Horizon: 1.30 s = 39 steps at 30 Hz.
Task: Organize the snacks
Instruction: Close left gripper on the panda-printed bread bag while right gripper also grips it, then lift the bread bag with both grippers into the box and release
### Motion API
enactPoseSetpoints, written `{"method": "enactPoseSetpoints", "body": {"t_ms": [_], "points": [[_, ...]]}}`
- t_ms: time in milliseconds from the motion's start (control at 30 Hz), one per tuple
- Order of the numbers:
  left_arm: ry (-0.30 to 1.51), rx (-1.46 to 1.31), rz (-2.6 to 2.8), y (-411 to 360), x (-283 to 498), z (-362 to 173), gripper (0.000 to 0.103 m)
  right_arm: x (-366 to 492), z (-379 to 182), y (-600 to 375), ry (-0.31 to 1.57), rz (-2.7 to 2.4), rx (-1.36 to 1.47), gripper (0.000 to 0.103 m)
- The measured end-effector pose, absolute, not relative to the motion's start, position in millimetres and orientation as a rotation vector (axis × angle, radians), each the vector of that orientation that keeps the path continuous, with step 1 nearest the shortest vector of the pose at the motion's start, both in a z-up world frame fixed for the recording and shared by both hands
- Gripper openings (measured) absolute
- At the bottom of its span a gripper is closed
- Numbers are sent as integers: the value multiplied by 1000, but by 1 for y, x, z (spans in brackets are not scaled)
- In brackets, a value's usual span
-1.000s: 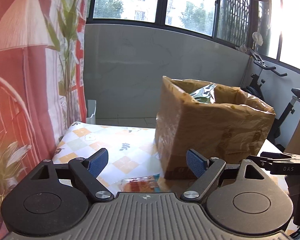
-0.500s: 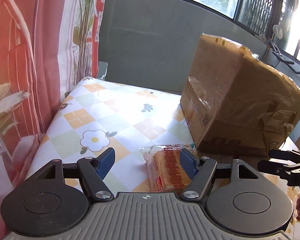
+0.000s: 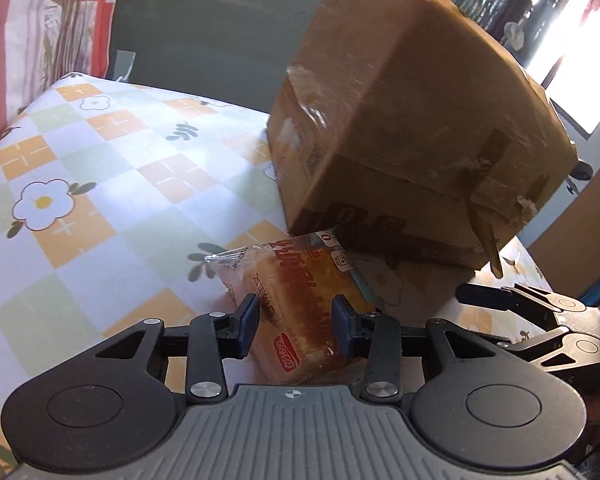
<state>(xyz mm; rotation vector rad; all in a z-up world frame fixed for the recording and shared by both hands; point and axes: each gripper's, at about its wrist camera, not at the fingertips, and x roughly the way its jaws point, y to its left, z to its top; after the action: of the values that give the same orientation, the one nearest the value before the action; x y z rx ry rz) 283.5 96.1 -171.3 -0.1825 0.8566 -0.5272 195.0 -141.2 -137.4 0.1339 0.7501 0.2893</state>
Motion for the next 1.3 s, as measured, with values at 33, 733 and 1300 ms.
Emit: {"method": "enactPoseSetpoints", "body": {"t_ms": [33, 733, 1300], "points": [[856, -176, -529, 91, 281, -171, 42, 191, -139, -139, 760, 310, 129, 94], [877, -133, -608, 3, 250, -166, 44, 171, -152, -138, 801, 455, -74, 66], [649, -122, -569, 0, 209, -71, 44, 137, -72, -154, 586, 509, -27, 65]]}}
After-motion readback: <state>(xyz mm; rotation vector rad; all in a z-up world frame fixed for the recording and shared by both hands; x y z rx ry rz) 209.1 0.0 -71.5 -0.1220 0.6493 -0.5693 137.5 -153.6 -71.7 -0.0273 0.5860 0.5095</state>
